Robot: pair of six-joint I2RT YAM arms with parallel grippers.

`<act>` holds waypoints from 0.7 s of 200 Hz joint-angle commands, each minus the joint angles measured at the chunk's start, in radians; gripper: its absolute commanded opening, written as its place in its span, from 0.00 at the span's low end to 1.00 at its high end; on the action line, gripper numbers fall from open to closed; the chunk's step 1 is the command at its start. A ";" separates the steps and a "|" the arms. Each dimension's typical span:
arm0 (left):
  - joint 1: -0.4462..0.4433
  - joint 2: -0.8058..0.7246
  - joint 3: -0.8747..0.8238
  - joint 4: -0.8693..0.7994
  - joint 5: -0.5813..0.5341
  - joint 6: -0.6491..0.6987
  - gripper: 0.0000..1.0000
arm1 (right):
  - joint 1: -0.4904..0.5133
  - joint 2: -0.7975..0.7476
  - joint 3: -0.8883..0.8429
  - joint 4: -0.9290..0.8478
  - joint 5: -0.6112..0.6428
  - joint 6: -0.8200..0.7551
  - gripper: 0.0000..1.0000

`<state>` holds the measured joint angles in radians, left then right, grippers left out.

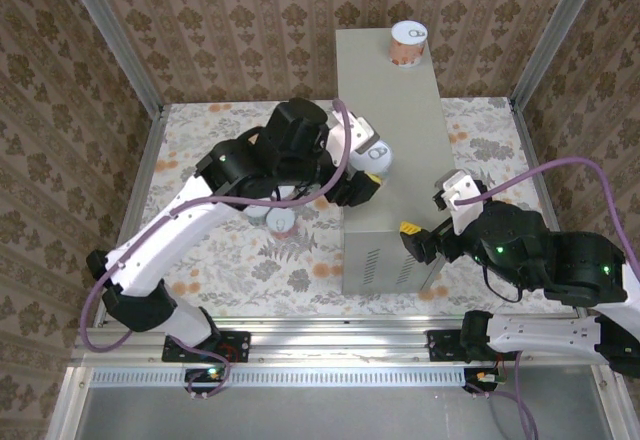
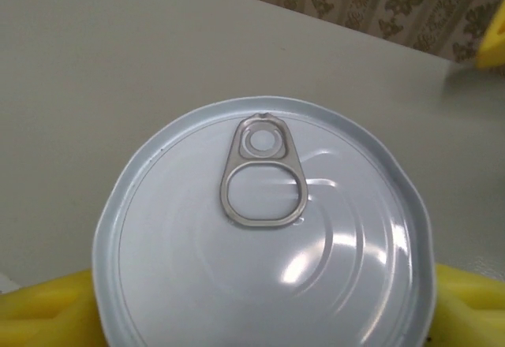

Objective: Place and organize the canned foods onto the counter

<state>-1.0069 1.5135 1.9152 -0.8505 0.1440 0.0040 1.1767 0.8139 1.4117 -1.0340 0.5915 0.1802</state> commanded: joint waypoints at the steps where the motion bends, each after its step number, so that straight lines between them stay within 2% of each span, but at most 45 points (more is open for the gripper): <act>1: 0.032 -0.039 -0.020 0.106 0.018 -0.029 0.76 | 0.007 -0.020 -0.019 0.026 0.006 0.014 1.00; 79: 0.182 0.009 -0.024 0.231 0.118 -0.020 0.76 | 0.006 -0.030 -0.025 0.014 0.018 0.028 1.00; 140: 0.272 0.146 0.075 0.284 0.198 -0.025 0.75 | 0.006 -0.041 -0.034 0.001 0.037 0.029 1.00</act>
<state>-0.7624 1.6176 1.9266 -0.6399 0.2848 -0.0006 1.1767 0.7841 1.3865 -1.0283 0.5953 0.1879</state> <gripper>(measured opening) 0.756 0.999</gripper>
